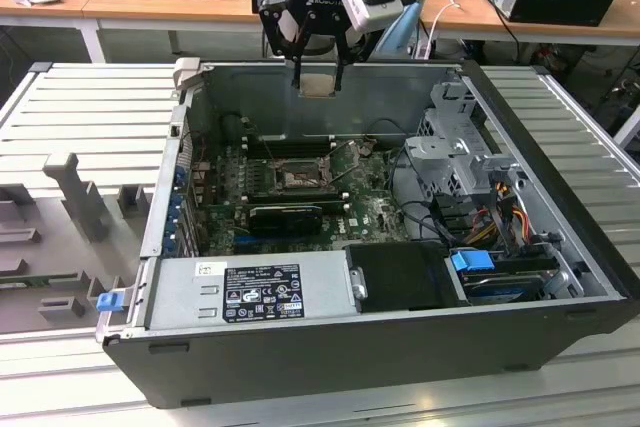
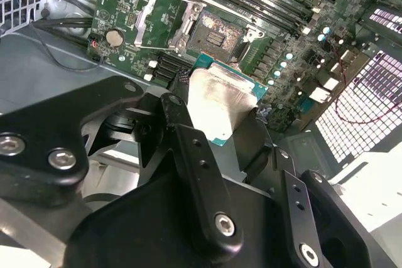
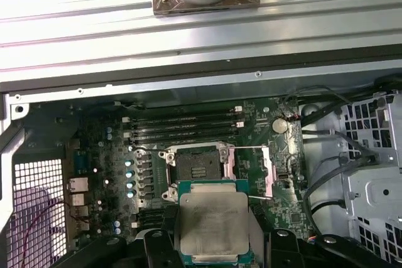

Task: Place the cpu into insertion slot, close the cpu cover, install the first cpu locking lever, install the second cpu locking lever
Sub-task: 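Place the cpu into insertion slot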

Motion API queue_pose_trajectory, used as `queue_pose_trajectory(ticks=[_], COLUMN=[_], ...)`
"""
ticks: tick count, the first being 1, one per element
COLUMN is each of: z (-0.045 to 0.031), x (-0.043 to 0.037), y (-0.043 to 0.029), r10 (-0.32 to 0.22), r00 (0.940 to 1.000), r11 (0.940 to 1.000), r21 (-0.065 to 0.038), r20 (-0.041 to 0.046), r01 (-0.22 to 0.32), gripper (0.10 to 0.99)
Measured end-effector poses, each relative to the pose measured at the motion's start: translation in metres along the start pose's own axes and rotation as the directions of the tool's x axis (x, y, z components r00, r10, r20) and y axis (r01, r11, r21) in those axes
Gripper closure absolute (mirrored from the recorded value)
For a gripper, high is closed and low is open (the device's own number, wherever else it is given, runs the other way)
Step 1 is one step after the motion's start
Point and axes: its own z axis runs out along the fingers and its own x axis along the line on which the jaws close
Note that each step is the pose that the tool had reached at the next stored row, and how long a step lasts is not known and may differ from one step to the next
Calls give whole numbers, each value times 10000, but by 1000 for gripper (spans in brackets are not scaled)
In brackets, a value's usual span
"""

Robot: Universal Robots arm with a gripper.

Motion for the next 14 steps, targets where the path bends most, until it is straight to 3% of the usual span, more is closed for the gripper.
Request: queue_pose_trajectory(ticks=[14], z=[0], x=[0], y=[0], r10=[404], r00=[9992], r11=[9992], r21=[-8], r20=[36], r01=[-404], gripper=[561])
